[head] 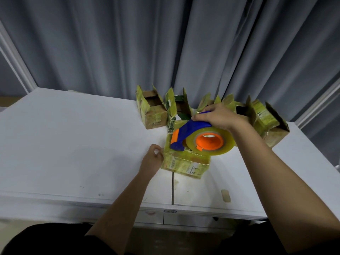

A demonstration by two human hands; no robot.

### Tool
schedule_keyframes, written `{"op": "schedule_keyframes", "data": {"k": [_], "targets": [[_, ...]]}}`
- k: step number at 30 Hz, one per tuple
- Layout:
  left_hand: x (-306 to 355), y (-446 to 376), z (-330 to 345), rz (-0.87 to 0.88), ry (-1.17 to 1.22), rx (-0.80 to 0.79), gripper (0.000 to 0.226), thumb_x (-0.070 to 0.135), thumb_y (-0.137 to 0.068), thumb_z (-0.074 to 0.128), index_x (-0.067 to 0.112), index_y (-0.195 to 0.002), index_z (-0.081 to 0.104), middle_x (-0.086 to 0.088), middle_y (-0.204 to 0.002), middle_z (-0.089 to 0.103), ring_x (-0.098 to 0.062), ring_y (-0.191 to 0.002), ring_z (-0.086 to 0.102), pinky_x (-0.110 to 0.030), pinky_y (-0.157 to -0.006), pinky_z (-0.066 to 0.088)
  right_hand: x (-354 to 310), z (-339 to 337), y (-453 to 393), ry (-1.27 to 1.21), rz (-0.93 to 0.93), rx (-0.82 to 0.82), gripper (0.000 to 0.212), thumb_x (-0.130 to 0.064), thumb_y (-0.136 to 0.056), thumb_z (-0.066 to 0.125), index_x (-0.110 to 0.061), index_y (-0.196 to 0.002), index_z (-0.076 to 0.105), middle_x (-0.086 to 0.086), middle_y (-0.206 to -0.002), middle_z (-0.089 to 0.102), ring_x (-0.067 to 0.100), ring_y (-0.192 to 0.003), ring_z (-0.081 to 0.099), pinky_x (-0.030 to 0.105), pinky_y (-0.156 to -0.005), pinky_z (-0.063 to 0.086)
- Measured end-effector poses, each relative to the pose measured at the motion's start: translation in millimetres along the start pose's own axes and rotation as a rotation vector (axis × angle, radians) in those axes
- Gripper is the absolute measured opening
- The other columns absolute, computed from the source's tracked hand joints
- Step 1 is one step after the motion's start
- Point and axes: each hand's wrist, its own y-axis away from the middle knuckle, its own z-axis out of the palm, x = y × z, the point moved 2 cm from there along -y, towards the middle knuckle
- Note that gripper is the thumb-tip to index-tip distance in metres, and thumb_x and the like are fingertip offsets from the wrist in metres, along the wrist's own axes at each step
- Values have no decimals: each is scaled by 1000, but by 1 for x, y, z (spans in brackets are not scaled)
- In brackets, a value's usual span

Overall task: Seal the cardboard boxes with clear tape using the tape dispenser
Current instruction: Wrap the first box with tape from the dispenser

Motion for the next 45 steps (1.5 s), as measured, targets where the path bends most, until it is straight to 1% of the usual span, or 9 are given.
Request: {"op": "schedule_keyframes", "data": {"k": [3,6,11,15,20,25,28,34,45], "targets": [[13,-8,-14,254,2,122,28,8,-98,42,12,-124,52,-10,-116,53,-21,-103,56,-22,-81,41,1,-1,-1,-8,-4,2,32,-50,-76,72,-18,-82,69,2,-81,69,20,-81,67,41,-83,56],[34,3,-2,174,363,-135,49,40,-104,21,22,-149,24,3,-152,29,-15,-139,30,-31,-109,27,4,0,-4,-19,-6,-7,33,-51,-75,73,-19,-83,70,2,-82,70,20,-82,67,42,-84,56],[30,16,3,320,206,-432,49,50,-99,7,32,-131,39,12,-120,63,-6,-102,63,-25,-84,51,4,-1,-6,3,-11,-20,37,-55,-73,71,-20,-84,70,0,-83,70,18,-82,67,40,-84,56],[32,2,-4,292,57,-512,91,36,-90,60,29,-150,-8,22,-147,14,-5,-133,31,-30,-107,36,9,-2,-9,30,-57,-20,41,-64,-72,68,-28,-92,62,-3,-94,66,18,-89,63,40,-85,54],[45,-8,-3,455,-35,-468,87,36,-57,90,43,-126,37,16,-127,47,2,-115,50,-30,-95,48,19,-2,2,-174,-231,91,44,-63,-71,70,-28,-94,60,-2,-99,64,15,-92,62,40,-82,53],[33,-19,-2,440,-67,-426,88,56,-49,87,40,-124,44,5,-128,48,-13,-117,53,-42,-93,52,32,-20,15,-242,-370,-223,60,-46,-66,78,-43,-122,56,-13,-123,56,5,-111,56,28,-89,53],[37,-18,-3,440,-89,-416,82,55,-48,85,45,-119,44,10,-127,46,-9,-116,52,-36,-94,51,46,-19,21,-306,-403,-185,69,-35,-66,81,-42,-129,53,-18,-122,58,2,-108,59,23,-84,54],[39,-18,-3,460,-122,-420,85,56,-49,84,45,-123,42,12,-128,44,-5,-116,50,-32,-95,51,50,-12,12,210,-505,23,76,-50,-73,78,-49,-136,36,-17,-130,46,11,-116,47,35,-89,48],[37,-19,-5,431,-160,-390,96,53,-52,86,35,-134,38,11,-133,43,-6,-119,47,-32,-97,48,30,-25,6,627,-541,-95,73,-38,-86,65,-52,-143,22,-7,-120,44,15,-98,48,28,-67,47]]}}
